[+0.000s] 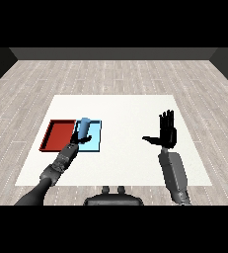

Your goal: Pick the blue can and put it in the blue box

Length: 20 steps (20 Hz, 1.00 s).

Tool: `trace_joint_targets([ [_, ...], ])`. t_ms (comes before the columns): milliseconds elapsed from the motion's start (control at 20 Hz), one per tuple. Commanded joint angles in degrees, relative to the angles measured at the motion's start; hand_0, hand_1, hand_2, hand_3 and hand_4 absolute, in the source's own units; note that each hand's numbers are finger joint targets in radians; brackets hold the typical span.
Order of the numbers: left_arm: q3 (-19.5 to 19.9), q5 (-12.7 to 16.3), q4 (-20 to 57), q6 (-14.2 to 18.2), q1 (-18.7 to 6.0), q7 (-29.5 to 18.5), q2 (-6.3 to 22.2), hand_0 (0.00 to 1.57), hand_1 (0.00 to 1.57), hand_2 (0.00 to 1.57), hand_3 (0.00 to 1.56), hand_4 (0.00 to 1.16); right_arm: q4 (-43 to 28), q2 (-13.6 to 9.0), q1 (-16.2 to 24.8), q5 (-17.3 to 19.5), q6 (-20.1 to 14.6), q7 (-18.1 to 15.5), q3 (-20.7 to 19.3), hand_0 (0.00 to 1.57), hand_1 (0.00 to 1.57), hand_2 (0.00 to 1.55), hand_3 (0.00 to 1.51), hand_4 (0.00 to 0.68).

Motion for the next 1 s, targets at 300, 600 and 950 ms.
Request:
trace_joint_targets([
  [300,-1.59,-3.51,2.08,6.84,0.78,-2.19,1.64,0.0,0.0,0.0,0.0,0.0,-0.35,1.13,0.94,-0.62,1.71,-1.24,-0.16,0.0,0.0,0.0,0.0,0.0],
  [600,3.64,0.57,-3.21,16.53,0.38,-10.5,-0.96,0.0,0.0,0.0,0.0,0.0,1.87,0.02,1.49,-2.77,6.11,-2.52,-1.73,0.0,0.0,0.0,0.0,0.0],
  [950,8.62,5.25,-17.59,5.22,-0.14,-26.53,-1.35,0.0,0.0,0.0,0.0,0.0,-0.15,0.01,-0.19,-1.0,3.6,0.18,-0.23,0.0,0.0,0.0,0.0,0.0],
])
